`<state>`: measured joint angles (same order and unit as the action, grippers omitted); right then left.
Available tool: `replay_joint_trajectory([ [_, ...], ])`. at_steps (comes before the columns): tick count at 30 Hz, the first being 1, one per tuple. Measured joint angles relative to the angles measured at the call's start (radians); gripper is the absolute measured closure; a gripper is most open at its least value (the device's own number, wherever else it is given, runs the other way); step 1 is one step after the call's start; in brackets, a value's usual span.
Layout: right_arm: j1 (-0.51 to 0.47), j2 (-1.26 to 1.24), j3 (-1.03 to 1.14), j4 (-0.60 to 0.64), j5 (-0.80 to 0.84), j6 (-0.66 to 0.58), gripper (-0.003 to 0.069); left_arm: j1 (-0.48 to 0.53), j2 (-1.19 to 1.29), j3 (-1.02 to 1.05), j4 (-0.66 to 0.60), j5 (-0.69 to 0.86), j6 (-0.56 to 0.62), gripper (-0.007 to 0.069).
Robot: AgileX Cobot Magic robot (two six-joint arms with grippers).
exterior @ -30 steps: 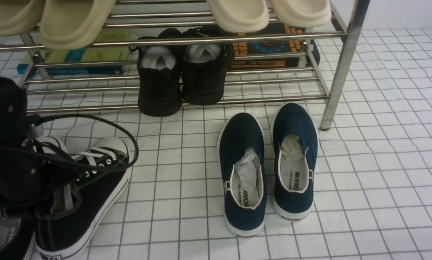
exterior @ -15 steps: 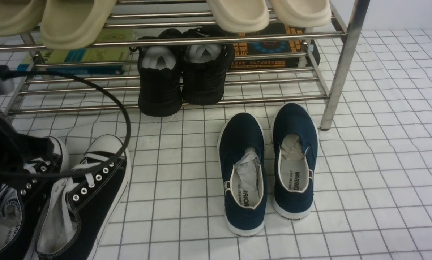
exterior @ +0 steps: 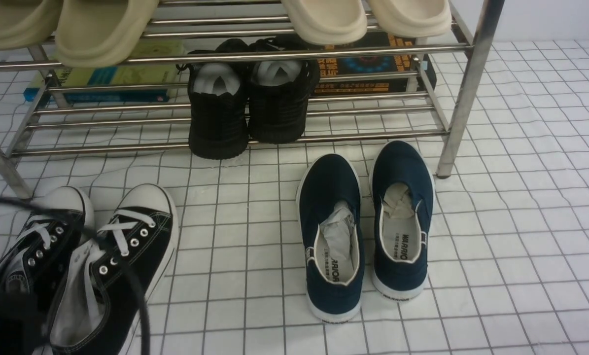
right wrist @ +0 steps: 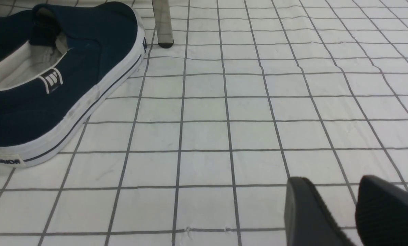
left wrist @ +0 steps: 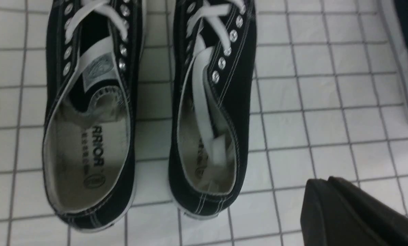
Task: Take the shoes off the shelf with your hand from the white checkered tablecloth.
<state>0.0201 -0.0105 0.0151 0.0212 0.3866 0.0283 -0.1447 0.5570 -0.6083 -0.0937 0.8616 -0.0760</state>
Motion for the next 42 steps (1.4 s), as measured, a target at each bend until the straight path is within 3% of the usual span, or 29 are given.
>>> replay_joint_trajectory([
  [9, 0.0, 0.0, 0.0, 0.0, 0.0, 0.0, 0.0418, 0.0, -0.244, 0.065, -0.013, -0.184, 0.003, 0.0621],
  [29, 0.0, 0.0, 0.0, 0.0, 0.0, 0.0, 0.0418, 0.0, -0.262, 0.068, 0.014, -0.184, 0.003, 0.0609],
  [38, 0.0, 0.0, 0.0, 0.0, 0.0, 0.0, 0.0418, 0.009, -0.353, 0.257, 0.112, -0.312, -0.037, 0.0605],
  [42, 0.0, 0.0, 0.0, 0.0, 0.0, 0.0, 0.0418, 0.073, -0.437, 0.379, 0.148, -0.386, -0.079, 0.0602],
])
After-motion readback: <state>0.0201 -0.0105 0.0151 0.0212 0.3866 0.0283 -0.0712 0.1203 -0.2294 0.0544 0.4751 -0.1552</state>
